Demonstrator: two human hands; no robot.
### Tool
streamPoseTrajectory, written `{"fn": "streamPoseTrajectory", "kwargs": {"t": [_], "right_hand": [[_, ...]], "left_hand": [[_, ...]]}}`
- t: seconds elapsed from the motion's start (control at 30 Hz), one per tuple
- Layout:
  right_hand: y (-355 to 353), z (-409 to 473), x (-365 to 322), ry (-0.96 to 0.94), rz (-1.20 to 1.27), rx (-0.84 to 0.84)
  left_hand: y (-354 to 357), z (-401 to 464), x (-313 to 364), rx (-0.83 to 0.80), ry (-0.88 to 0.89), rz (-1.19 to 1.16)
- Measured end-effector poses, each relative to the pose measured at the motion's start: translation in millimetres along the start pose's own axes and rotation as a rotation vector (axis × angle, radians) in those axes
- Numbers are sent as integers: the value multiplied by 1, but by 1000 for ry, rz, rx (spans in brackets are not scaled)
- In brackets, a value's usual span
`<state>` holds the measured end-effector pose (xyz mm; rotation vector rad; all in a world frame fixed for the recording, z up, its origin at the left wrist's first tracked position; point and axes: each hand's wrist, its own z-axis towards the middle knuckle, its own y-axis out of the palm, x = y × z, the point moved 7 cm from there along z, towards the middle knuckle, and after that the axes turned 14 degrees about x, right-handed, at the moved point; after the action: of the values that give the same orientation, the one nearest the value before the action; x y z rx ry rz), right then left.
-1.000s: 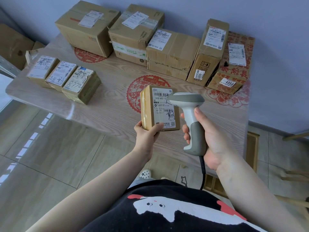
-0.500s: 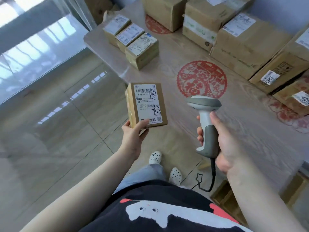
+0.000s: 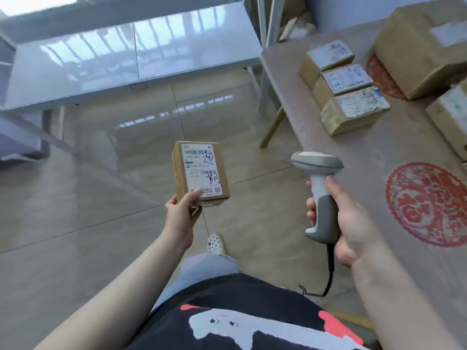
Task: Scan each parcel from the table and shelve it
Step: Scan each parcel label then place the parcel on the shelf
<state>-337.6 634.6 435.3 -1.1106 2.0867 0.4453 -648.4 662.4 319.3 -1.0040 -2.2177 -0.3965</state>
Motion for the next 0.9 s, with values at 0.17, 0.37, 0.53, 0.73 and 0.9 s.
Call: {"fn": "streamPoseTrajectory", "kwargs": {"t": [0.17, 0.37, 0.53, 0.73, 0.9], "right_hand": [[96, 17, -23, -25, -60, -19], [197, 28, -57, -63, -147, -104], [279, 47, -89, -101, -203, -177], [382, 74, -131, -137, -274, -358], [453, 98, -176, -185, -310, -423]], "left_hand": [[-16, 59, 74, 30, 3, -41], [-18, 108, 157, 78, -21, -160], [-9, 143, 211, 104, 18, -215], [20, 183, 285, 108, 77, -268], [54, 206, 360, 95, 181, -241]]}}
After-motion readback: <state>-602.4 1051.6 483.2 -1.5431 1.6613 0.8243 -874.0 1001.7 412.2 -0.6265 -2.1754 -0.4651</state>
